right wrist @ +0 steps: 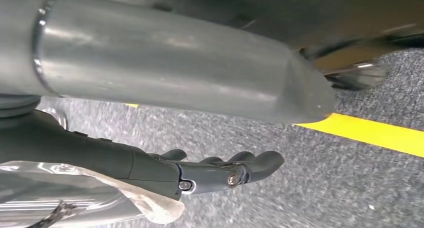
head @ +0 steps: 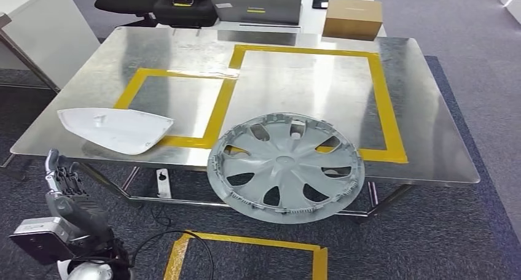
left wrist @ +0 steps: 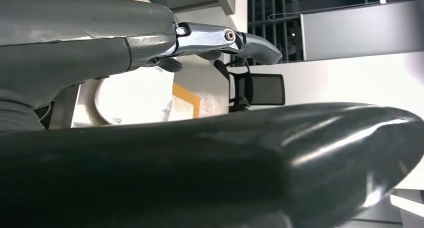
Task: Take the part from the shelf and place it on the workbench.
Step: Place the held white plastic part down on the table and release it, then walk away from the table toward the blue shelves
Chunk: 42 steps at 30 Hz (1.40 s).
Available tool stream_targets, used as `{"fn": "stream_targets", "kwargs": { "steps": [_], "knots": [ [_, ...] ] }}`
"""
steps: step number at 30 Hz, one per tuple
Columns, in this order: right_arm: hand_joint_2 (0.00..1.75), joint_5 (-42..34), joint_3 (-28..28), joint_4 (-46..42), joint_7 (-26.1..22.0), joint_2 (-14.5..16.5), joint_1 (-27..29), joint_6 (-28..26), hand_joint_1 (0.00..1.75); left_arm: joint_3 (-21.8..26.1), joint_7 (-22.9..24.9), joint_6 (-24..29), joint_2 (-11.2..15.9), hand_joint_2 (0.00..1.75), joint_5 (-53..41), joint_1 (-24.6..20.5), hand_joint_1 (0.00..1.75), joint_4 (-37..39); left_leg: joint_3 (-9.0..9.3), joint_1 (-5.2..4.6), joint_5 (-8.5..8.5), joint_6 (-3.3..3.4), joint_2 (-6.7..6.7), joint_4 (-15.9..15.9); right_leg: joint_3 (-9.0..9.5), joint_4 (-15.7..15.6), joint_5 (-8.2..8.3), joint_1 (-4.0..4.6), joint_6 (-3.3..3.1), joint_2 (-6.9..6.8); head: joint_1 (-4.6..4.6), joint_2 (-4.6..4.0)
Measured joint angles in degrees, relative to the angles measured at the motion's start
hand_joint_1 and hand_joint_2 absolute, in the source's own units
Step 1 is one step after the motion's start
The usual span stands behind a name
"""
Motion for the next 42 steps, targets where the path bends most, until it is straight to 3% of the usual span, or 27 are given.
{"fn": "stream_targets", "kwargs": {
  "steps": [2, 5, 7, 9, 10, 11, 12, 14, 16, 17, 19, 21, 23, 25, 26, 27, 28, 29, 31, 32, 35, 37, 40, 41, 42],
  "knots": [
    [0.0, 0.0, -0.2, 0.0, 0.0, 0.1, -0.3, 0.1, 0.0, 0.0, -0.3, 0.0, 0.0, 0.0, -0.2, 0.0, 0.0, -0.1, -0.32, -0.24, 0.28, -0.55, 0.75, 0.6, 3.77, -6.2, -1.21, 0.17, -0.58, -0.82, -0.02, 0.0],
    [0.0, 0.0, -0.3, 0.0, 0.0, 0.2, -0.4, 0.2, 0.0, -0.1, -0.5, 0.0, 0.1, 0.0, -0.7, 0.0, 0.0, -0.1, -0.68, -0.19, 0.12, -1.55, 1.29, 1.3, 3.63, -7.7, -1.7, 0.17, -2.06, 0.03, -0.09, 0.0],
    [0.0, 0.0, -0.4, 0.0, 0.0, 0.3, -0.2, 0.3, 0.0, -0.1, -0.6, -0.1, 0.2, 0.0, -1.0, 0.0, 0.0, -0.1, -1.87, 0.05, -2.82, -2.27, 0.02, 4.9, 3.3, -7.8, -1.14, 0.04, -2.95, 0.48, -0.17, 0.0],
    [0.0, 0.0, -0.5, -0.1, 0.0, 0.3, -0.3, 0.4, 0.0, -0.1, -0.6, -0.3, 0.4, 0.0, -1.2, 0.1, 0.0, -0.1, -4.34, 0.23, -7.39, -2.71, -1.13, 12.4, 2.91, -7.7, -0.72, 0.13, -3.41, 1.09, -0.21, 0.0],
    [0.0, 0.0, -0.5, -0.1, 0.0, 0.3, -0.2, 0.5, 0.0, -0.1, -0.7, -0.5, 0.5, 0.0, -1.4, 0.2, 0.0, -0.1, -5.36, 0.26, -8.83, -2.76, -1.29, 15.8, 2.8, -7.7, -0.56, 0.2, -3.48, 1.47, -0.2, 0.0],
    [0.0, 0.0, -0.5, -0.1, 0.0, 0.3, -0.2, 0.5, 0.0, -0.2, -0.7, -0.7, 0.6, 0.0, -1.5, 0.2, 0.0, -0.1, -5.65, 0.26, -9.07, -2.72, -1.34, 17.4, 2.82, -7.6, -0.42, 0.27, -3.48, 1.92, -0.2, 0.0],
    [0.0, 0.0, -0.6, -0.1, 0.1, 0.3, -0.2, 0.5, 0.0, -0.3, -0.7, -0.9, 0.7, 0.0, -1.5, 0.2, 0.0, -0.1, -5.0, 0.25, -8.07, -2.57, -1.42, 16.8, 2.92, -7.6, -0.31, 0.35, -3.44, 2.4, -0.2, 0.0],
    [0.0, 0.2, -0.6, -0.1, 0.1, 0.4, -0.2, 0.5, 0.0, -0.4, -0.7, -1.1, 0.8, 0.0, -1.6, 0.2, 0.0, -0.1, -1.47, 0.22, -3.85, -1.84, -2.5, 10.1, 3.09, -7.4, -0.21, 0.47, -3.33, 3.45, -0.19, 0.0],
    [0.0, 0.3, -0.6, -0.1, 0.1, 0.5, -0.4, 0.4, 0.0, -0.5, -0.8, -1.3, 0.9, 0.0, -1.7, 0.3, 0.0, -0.1, 1.65, 0.22, -1.23, -1.04, -4.3, 3.8, 2.81, -7.2, -0.14, 0.5, -3.04, 4.48, -0.12, 0.0],
    [0.0, 0.3, -0.6, -0.1, 0.1, 0.5, -0.5, 0.3, 0.0, -0.5, -0.8, -1.3, 1.0, 0.0, -1.8, 0.3, 0.0, -0.1, 2.26, 0.18, -1.02, -0.79, -4.85, 2.5, 2.56, -7.2, -0.04, 0.41, -2.78, 4.98, -0.15, 0.0],
    [0.0, 0.4, -0.6, -0.1, 0.0, 0.6, -0.5, 0.3, 0.0, -0.6, -0.8, -1.4, 1.0, 0.0, -1.9, 0.2, 0.0, -0.1, 2.56, 0.15, -1.24, -0.59, -4.36, 1.4, 2.08, -7.3, 0.22, 0.3, -2.12, 5.77, -0.25, 0.0],
    [0.0, 0.4, -0.6, -0.1, 0.0, 0.6, -0.5, 0.2, 0.0, -0.9, -0.8, -1.4, 1.1, 0.0, -2.0, -0.1, 0.0, -0.2, 2.9, 0.46, -1.34, -0.17, -3.36, -0.3, 0.95, -6.2, -0.62, 0.39, -1.6, 4.97, -0.02, 0.0],
    [0.0, 0.5, -0.6, -0.1, -0.1, 0.6, -0.5, 0.2, 0.0, -1.2, -0.9, -1.4, 1.1, 0.0, -2.0, 0.0, 0.0, -0.2, 3.01, 0.71, -1.25, 0.14, -2.44, -1.2, -2.09, -0.8, -3.5, 0.37, -1.11, 3.11, 0.39, 0.0],
    [0.0, 0.8, -0.6, -0.1, -0.3, 0.6, -0.5, 0.3, 0.0, -1.4, -0.8, -1.3, 1.2, 0.0, -2.0, 0.1, 0.0, -0.3, 2.88, 0.7, -1.12, 0.22, -1.6, -1.2, -6.01, 7.2, -6.54, 0.15, -0.56, 2.22, 0.6, 0.0],
    [0.0, 0.9, -0.6, -0.1, -0.3, 0.6, -0.5, 0.3, 0.0, -1.4, -0.7, -1.2, 1.2, 0.0, -1.9, 0.2, 0.0, -0.3, 2.84, 0.69, -1.08, 0.22, -1.23, -1.1, -7.13, 9.4, -6.89, 0.03, -0.34, 2.1, 0.59, 0.0],
    [0.0, 1.0, -0.6, -0.1, -0.4, 0.6, -0.4, 0.2, 0.0, -1.4, -0.6, -1.0, 1.2, 0.0, -1.9, 0.2, 0.0, -0.3, 2.79, 0.69, -1.06, 0.21, -0.97, -0.9, -7.14, 9.4, -6.12, -0.07, -0.18, 2.02, 0.61, 0.0],
    [0.0, 1.0, -0.6, -0.1, -0.4, 0.6, -0.3, 0.1, 0.0, -1.4, -0.5, -0.7, 1.2, 0.0, -1.9, 0.2, 0.0, -0.3, 2.75, 0.72, -1.08, 0.16, -0.83, -0.8, -5.96, 7.0, -4.35, -0.18, -0.08, 1.91, 0.61, 0.0],
    [0.0, 1.0, -0.6, -0.1, -0.5, 0.6, -0.2, 0.0, 0.0, -1.4, -0.4, -0.4, 1.2, 0.0, -1.9, 0.1, 0.0, -0.3, 2.68, 0.74, -1.15, 0.05, -0.75, -0.5, -3.85, 2.8, -2.14, -0.3, -0.03, 1.7, 0.62, 0.0],
    [0.0, 1.1, -0.6, -0.1, -0.7, 0.6, -0.3, -0.1, 0.0, -1.4, -0.3, 0.1, 1.2, 0.0, -1.9, 0.1, 0.0, -0.3, 2.27, 0.53, -1.31, -0.49, -0.71, 0.2, -0.26, -4.3, 0.4, -0.31, -0.22, 1.39, 0.62, 0.0],
    [0.0, 1.1, -0.6, -0.1, -0.8, 0.6, -0.4, -0.1, 0.0, -1.4, -0.3, 0.3, 1.2, 0.0, -2.0, 0.1, 0.0, -0.3, 1.99, 0.41, -1.29, -0.86, -0.71, 0.5, 0.54, -5.9, 0.8, -0.26, -0.49, 1.34, 0.62, 0.0],
    [0.0, 1.3, -0.6, -0.1, -0.8, 0.6, -0.2, -0.1, 0.0, -1.4, -0.3, 0.7, 1.2, 0.0, -2.1, 0.1, 0.0, -0.3, 1.33, 0.48, -1.04, -1.95, -0.78, 1.0, 0.06, -6.0, 1.32, -0.12, -1.69, 1.5, 0.61, 0.0],
    [0.0, 1.4, -0.6, -0.1, -0.8, 0.6, -0.2, -0.1, 0.0, -1.4, -0.2, 0.9, 1.2, 0.0, -2.1, 0.1, 0.0, -0.3, 0.3, 0.65, -3.34, -2.58, -1.05, 3.2, -0.64, -6.1, 2.08, -0.2, -2.6, 1.47, 0.56, 0.0],
    [0.0, 1.5, -0.6, -0.1, -0.8, 0.6, -0.3, -0.2, 0.0, -1.4, -0.2, 1.0, 1.2, 0.0, -2.1, 0.1, 0.0, -0.3, -3.38, 0.73, -10.32, -2.99, -1.3, 13.6, -2.33, -6.1, 3.3, -0.06, -3.25, 1.51, 0.47, 0.0],
    [0.0, 1.6, -0.6, -0.1, -0.8, 0.6, -0.3, -0.2, 0.0, -1.4, -0.2, 1.1, 1.2, 0.0, -2.1, 0.1, 0.0, -0.3, -4.0, 0.72, -11.53, -2.95, -1.33, 16.3, -2.95, -6.0, 3.73, 0.03, -3.25, 1.54, 0.47, 0.0],
    [0.0, 1.6, -0.6, -0.1, -0.8, 0.6, -0.3, -0.3, 0.0, -1.4, -0.2, 1.1, 1.2, 0.0, -2.2, 0.1, 0.0, -0.3, -3.55, 0.71, -11.62, -2.82, -1.35, 16.9, -3.55, -6.0, 4.16, 0.1, -3.2, 1.59, 0.47, 0.0]
  ]
}}
